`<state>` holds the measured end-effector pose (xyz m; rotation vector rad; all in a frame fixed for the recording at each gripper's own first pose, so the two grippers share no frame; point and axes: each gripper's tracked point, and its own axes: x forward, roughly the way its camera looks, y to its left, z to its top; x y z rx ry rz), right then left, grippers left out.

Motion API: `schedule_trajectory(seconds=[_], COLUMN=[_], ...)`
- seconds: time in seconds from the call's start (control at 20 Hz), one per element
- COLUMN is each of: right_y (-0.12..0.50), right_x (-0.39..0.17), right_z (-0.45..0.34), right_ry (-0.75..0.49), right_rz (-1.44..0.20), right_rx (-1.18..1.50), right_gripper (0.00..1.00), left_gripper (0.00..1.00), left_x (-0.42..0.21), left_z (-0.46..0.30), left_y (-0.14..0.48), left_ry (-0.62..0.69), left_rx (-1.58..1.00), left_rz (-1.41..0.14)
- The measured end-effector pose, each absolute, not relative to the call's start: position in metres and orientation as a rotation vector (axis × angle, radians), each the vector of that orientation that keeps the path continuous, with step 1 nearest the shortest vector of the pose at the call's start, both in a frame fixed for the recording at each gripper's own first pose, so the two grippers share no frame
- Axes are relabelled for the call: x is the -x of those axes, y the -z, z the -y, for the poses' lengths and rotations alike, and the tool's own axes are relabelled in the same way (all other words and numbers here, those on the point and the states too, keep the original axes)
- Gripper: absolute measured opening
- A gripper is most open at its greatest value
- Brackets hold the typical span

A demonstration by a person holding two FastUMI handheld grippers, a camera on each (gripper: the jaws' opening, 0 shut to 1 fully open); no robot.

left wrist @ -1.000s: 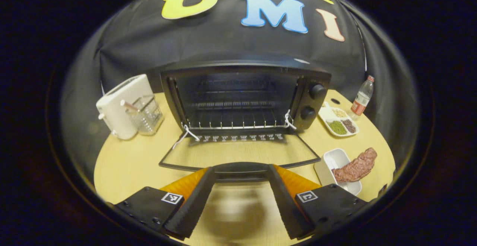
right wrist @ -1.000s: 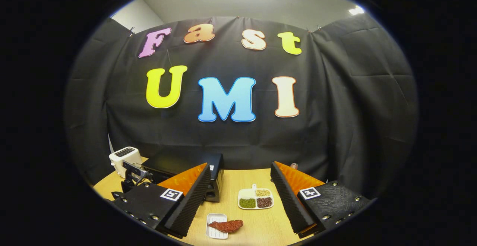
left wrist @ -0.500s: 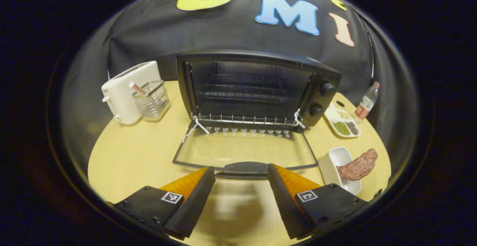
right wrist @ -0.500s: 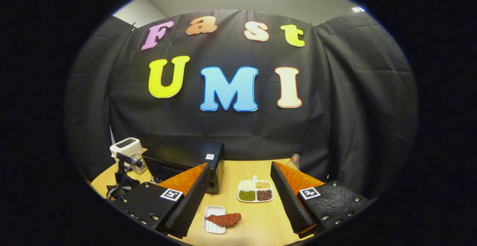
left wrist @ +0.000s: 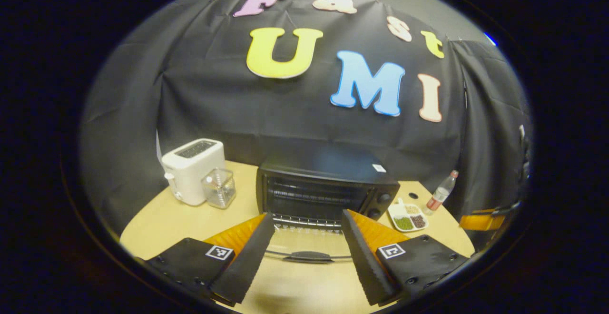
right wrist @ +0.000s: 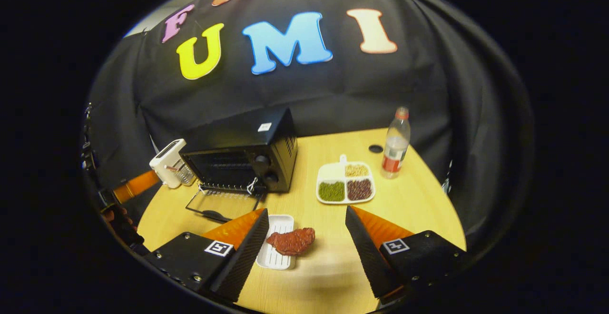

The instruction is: Open the electric oven with the left hand, put the food in, and close the electric oven.

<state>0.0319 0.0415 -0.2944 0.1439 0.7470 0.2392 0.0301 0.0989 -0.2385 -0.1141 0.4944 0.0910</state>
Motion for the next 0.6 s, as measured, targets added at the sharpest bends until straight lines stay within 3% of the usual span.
schedule_trajectory(seconds=[0.2, 0.55, 0.6], right_y=[0.36, 0.404, 0.404], right_x=[-0.028, -0.027, -0.024], right_z=[-0.04, -0.052, -0.056], right_ry=[-0.247, -0.283, -0.296], right_rz=[-0.903, -1.032, -1.038], right_rx=[-0.384, -0.603, -0.647], right_gripper=[0.92, 0.9, 0.73], left_gripper=[0.95, 0.96, 0.96], left_x=[-0.022, 0.008, 0.01], left_z=[-0.118, -0.127, -0.13], left_y=[0.182, 0.146, 0.145], left_ry=[-0.151, -0.2, -0.211], left_rx=[0.081, 0.064, 0.063], left_rz=[-0.383, -0.328, -0.326])
